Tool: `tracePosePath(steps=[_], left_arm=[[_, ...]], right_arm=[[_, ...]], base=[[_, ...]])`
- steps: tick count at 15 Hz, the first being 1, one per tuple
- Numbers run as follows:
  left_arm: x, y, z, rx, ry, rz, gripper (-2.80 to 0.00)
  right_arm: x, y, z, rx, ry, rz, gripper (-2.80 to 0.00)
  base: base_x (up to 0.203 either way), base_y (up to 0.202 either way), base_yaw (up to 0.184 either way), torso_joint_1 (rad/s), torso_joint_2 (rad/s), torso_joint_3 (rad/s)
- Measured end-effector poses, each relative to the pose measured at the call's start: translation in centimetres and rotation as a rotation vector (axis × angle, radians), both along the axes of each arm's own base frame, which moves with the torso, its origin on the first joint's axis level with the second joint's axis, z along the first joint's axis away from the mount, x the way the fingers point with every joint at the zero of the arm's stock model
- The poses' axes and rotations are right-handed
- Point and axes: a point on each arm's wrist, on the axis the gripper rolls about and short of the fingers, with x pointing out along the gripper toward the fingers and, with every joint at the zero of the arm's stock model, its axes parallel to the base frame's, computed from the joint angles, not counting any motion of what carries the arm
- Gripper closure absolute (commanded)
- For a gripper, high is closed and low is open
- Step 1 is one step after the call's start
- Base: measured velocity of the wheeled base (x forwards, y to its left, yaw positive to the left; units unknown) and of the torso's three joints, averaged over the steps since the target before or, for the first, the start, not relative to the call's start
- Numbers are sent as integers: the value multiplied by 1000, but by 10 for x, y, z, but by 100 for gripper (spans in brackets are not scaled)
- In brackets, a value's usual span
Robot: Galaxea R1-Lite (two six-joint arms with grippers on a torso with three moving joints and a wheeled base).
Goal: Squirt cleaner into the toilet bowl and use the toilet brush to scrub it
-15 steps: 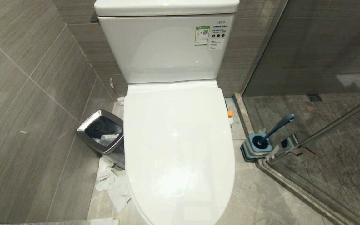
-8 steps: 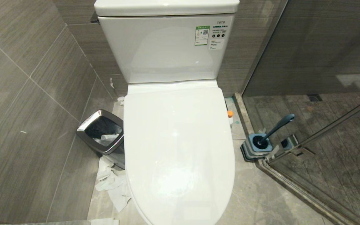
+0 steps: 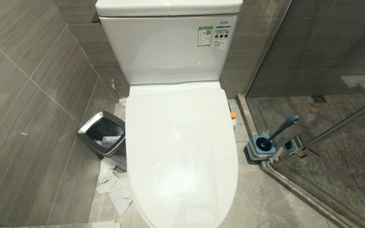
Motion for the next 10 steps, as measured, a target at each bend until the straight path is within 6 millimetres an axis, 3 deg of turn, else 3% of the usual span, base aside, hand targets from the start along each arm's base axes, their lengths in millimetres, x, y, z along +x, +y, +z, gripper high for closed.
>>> tracePosePath(steps=[10], left_arm=[[0,0,0,0,1,0,0]], right_arm=[[0,0,0,-1,0,0,0]], base=[[0,0,0,0,0,0]])
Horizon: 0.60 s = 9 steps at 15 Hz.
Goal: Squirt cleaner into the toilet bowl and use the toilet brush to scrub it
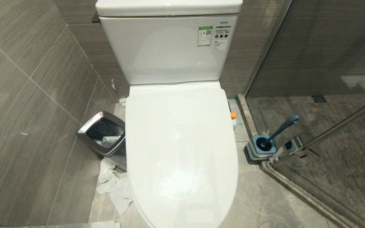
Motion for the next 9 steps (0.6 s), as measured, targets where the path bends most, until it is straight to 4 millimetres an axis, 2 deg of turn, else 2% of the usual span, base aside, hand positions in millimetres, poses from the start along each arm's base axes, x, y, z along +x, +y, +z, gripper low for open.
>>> tracePosePath(steps=[9], left_arm=[[0,0,0,0,1,0,0]], right_arm=[[0,0,0,27,0,-9,0]], base=[[0,0,0,0,0,0]])
